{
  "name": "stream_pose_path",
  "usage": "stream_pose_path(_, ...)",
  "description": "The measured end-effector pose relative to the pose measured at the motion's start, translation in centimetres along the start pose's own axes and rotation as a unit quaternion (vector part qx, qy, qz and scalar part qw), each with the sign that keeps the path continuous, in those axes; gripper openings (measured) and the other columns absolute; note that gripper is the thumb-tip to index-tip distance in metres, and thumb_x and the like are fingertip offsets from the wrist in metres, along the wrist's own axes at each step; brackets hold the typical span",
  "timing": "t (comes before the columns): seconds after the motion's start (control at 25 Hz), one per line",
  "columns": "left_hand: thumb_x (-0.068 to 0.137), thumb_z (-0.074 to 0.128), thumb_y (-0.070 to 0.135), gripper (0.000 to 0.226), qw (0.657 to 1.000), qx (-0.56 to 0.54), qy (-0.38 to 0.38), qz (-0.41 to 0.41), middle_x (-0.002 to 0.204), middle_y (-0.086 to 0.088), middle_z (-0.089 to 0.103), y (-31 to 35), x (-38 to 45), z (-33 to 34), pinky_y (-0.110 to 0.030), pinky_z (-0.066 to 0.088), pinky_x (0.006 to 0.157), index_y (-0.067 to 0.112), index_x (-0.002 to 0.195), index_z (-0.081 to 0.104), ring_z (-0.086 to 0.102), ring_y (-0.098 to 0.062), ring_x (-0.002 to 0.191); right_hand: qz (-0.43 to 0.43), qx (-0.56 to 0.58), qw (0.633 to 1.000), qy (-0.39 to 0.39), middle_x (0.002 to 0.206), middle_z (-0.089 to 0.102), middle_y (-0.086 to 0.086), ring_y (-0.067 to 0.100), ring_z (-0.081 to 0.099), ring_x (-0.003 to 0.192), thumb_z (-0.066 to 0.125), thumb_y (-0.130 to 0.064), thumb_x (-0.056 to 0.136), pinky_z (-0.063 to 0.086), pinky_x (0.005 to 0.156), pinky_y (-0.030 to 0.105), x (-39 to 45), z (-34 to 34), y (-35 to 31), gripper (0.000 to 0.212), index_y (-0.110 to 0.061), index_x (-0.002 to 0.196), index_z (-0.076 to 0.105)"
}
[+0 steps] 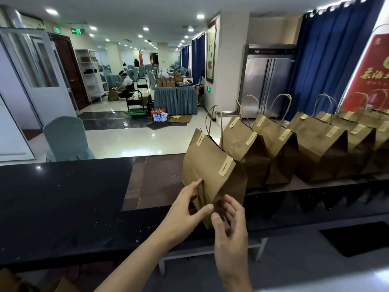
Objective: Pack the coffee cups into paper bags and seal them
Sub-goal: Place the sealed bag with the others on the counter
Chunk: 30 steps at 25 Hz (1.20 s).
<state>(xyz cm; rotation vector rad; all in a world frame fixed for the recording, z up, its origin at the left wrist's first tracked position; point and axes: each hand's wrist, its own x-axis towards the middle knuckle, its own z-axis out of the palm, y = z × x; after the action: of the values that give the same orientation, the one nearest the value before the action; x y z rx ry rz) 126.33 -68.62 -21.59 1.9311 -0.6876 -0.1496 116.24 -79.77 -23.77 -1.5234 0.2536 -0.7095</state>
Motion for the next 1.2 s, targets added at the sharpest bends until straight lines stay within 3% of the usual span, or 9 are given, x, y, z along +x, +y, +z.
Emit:
stream_pose_path(0.08,0.077,0.07,0.072,0.086,1.0,0.011,0.012,0.008,0.146,0.038,0.029,-0.2,-0.6,0.5,-0.024,0.043,0.104,0.06,0.147,0.023,0.036,0.016,0.13,0.01,0.002,1.0,-0.006,0.131,0.059,-0.027,-0.009,0.053,0.124,0.063,-0.042,0.094,0.048,0.096,0.018,0.0,0.1,-0.1,0.041,-0.058,0.129,0.05)
stream_pose_path(0.16,0.079,0.073,0.064,0.087,0.999,0.023,0.028,0.018,0.146,0.034,0.032,-0.2,-0.6,0.8,-0.021,0.043,0.104,0.058,0.148,0.021,0.035,0.017,0.13,0.005,-0.001,1.0,0.03,0.126,0.06,-0.031,-0.011,0.055,0.12,0.061,-0.041,0.094,0.05,0.091,0.014,0.2,-0.2,0.0,0.036,-0.058,0.125,0.053)
stream_pose_path(0.28,0.09,0.07,0.046,0.078,0.998,0.044,0.047,0.025,0.147,0.035,0.03,-0.4,0.1,1.0,-0.014,0.039,0.102,0.059,0.148,0.02,0.03,0.02,0.131,-0.001,-0.015,0.997,0.074,0.129,0.058,-0.029,-0.007,0.053,0.124,0.062,-0.032,0.097,0.048,0.101,0.023,0.9,-0.9,0.8,0.039,-0.05,0.131,0.054)
stream_pose_path(0.4,0.094,0.067,0.038,0.073,0.998,0.046,0.046,0.019,0.147,0.035,0.031,-0.7,1.1,0.9,-0.005,0.04,0.092,0.057,0.148,0.022,0.031,0.02,0.129,0.007,-0.042,0.997,0.061,0.138,0.052,-0.027,-0.007,0.048,0.129,0.064,-0.034,0.096,0.043,0.107,0.025,1.8,-1.0,1.5,0.049,-0.049,0.14,0.048)
stream_pose_path(0.6,0.096,0.066,0.024,0.063,0.997,0.023,0.069,0.014,0.139,0.03,0.044,-1.2,3.1,0.8,-0.005,0.046,0.085,0.048,0.146,0.036,0.045,0.014,0.124,0.032,-0.064,0.997,0.034,0.139,0.046,-0.036,-0.016,0.041,0.13,0.064,-0.045,0.094,0.036,0.099,0.01,3.6,-0.2,2.6,0.056,-0.065,0.138,0.037)
stream_pose_path(0.68,0.095,0.067,0.02,0.061,0.997,0.018,0.08,0.011,0.137,0.027,0.048,-1.6,4.0,0.9,-0.003,0.045,0.082,0.043,0.146,0.041,0.048,0.013,0.122,0.033,-0.07,0.997,0.03,0.138,0.045,-0.037,-0.015,0.042,0.13,0.064,-0.045,0.094,0.036,0.1,0.011,4.6,0.1,2.8,0.055,-0.067,0.136,0.036)
stream_pose_path(0.84,0.095,0.067,0.02,0.061,0.997,0.018,0.081,0.008,0.134,0.027,0.049,-1.8,5.9,0.9,-0.004,0.046,0.082,0.041,0.146,0.041,0.05,0.013,0.118,0.03,-0.08,0.996,0.024,0.142,0.044,-0.033,-0.012,0.041,0.131,0.064,-0.045,0.095,0.038,0.107,0.02,6.9,0.3,3.3,0.059,-0.057,0.145,0.036)
stream_pose_path(1.04,0.095,0.067,0.016,0.06,0.996,0.014,0.089,0.015,0.132,0.025,0.051,-1.6,8.0,0.8,-0.02,0.054,0.093,0.039,0.145,0.043,0.055,0.006,0.116,0.026,-0.093,0.995,0.019,0.148,0.043,-0.025,-0.004,0.04,0.137,0.063,-0.045,0.096,0.04,0.111,0.025,9.0,0.4,3.7,0.061,-0.047,0.15,0.037)
stream_pose_path(1.2,0.095,0.067,0.014,0.06,0.995,0.016,0.093,0.01,0.136,0.018,0.052,-2.0,9.4,0.7,-0.015,0.051,0.091,0.036,0.145,0.044,0.055,0.006,0.114,0.023,-0.104,0.994,0.014,0.15,0.044,-0.022,-0.002,0.041,0.138,0.063,-0.045,0.096,0.039,0.11,0.024,10.4,0.5,4.2,0.061,-0.045,0.151,0.037)
